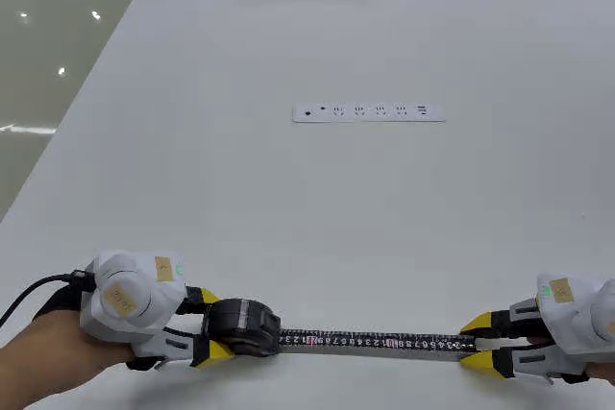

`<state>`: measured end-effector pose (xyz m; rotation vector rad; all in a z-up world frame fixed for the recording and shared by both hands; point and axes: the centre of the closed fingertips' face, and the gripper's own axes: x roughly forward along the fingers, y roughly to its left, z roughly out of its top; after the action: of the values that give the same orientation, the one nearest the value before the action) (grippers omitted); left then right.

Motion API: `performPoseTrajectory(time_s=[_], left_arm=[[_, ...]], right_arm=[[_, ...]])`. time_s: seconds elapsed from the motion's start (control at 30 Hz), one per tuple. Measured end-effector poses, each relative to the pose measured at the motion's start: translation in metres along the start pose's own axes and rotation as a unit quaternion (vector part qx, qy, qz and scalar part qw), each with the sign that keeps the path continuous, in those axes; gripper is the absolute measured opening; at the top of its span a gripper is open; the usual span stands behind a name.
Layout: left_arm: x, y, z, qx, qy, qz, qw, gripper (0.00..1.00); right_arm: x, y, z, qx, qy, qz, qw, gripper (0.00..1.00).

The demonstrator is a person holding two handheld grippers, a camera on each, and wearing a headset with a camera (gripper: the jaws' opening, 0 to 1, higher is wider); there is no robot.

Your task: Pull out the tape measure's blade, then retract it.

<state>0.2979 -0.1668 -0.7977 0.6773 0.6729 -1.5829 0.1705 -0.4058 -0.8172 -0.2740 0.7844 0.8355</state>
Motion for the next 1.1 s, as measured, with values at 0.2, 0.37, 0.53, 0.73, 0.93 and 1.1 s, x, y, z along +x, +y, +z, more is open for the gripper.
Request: performPoseTrajectory(time_s=[0.2,0.37,0.53,0.73,0.93,1.1], left_arm=[[-0.002,-0.002,-0.001,-0.004,-0.002,0.001,1.0000,0.36],[-0.006,-0.002,0.002,-0.017,-0.014,0.009,0.9997,0.43],[-0.009,-0.001,0.005,-0.030,-0.025,0.016,0.9991,0.47],[-0.013,-0.002,0.011,-0.054,-0.039,0.017,0.9976,0.49],[-0.019,-0.003,0.022,-0.060,-0.056,0.024,0.9963,0.54],[-0.024,-0.003,0.022,-0.064,-0.056,0.032,0.9959,0.55]], right_arm=[[0.000,0.001,0.003,0.015,-0.005,-0.002,0.9999,0.29],[-0.002,0.001,0.005,0.026,-0.008,-0.006,0.9996,0.36],[-0.003,0.004,0.009,0.038,-0.015,-0.007,0.9991,0.40],[-0.005,0.004,0.016,0.058,-0.027,-0.011,0.9979,0.44],[-0.008,0.007,0.023,0.067,-0.032,-0.013,0.9971,0.50],[-0.013,0.010,0.031,0.063,-0.036,-0.017,0.9972,0.52]])
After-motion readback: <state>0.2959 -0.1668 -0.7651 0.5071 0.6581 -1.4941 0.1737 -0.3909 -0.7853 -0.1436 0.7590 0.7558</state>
